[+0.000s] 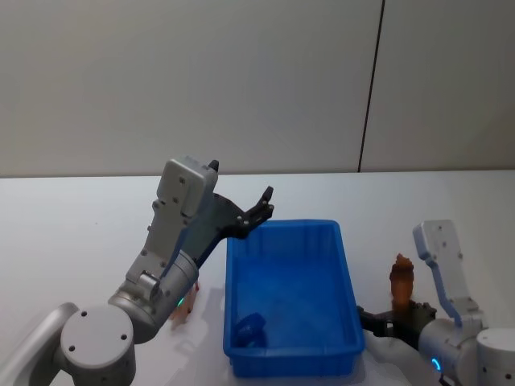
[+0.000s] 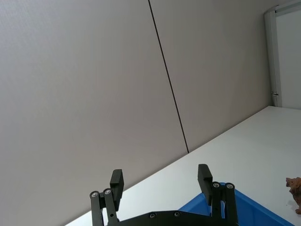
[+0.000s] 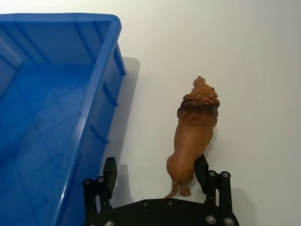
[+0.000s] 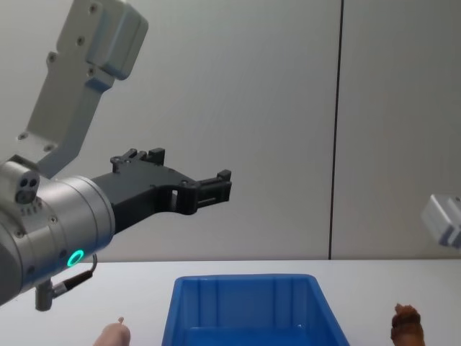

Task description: Pick up the two dolls from the table and place them into the box.

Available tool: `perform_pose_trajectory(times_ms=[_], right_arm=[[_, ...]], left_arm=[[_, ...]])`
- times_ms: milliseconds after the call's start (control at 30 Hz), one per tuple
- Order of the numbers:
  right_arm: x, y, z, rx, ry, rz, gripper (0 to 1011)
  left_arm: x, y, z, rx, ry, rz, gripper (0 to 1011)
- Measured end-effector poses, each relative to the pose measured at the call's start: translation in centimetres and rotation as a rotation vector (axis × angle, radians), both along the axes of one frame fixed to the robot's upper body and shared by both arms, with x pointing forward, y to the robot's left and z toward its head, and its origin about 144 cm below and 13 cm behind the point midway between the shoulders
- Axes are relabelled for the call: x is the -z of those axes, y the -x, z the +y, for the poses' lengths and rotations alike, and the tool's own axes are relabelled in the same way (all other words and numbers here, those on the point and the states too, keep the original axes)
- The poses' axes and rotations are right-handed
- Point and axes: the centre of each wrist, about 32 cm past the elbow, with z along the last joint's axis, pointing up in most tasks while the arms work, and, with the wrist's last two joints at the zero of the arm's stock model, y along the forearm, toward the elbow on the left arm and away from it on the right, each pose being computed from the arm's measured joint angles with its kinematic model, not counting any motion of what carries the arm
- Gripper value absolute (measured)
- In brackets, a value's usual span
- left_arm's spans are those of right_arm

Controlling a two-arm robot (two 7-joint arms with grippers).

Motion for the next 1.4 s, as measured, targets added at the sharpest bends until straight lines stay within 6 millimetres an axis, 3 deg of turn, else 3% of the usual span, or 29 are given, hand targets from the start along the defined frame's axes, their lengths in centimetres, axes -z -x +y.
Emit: perform_pose_trajectory(times_ms=[100, 267, 333, 833, 1400], right_arm=[[-0.02, 0.03, -0.01, 0.011, 0.000, -0.005, 994], [-0.04, 0.07, -0.01, 0.023, -0.001, -0.011, 865], [-0.05, 0.08, -0.01, 0.027, -0.001, -0.013, 856], [-0.07, 0.12, -0.01, 0.041, 0.000, -0.019, 364], [-0.14, 0.14, -0.05, 0.041, -0.004, -0.024, 359]], left_arm=[[0.00, 0.00, 0.00, 0.000, 0.000, 0.000, 1001], [0.00, 0.00, 0.00, 0.000, 0.000, 0.000, 1001], [0.00, 0.00, 0.00, 0.000, 0.000, 0.000, 1001], [0.00, 0.00, 0.00, 0.000, 0.000, 0.000, 1001], [0.00, 0.00, 0.00, 0.000, 0.000, 0.000, 1001]])
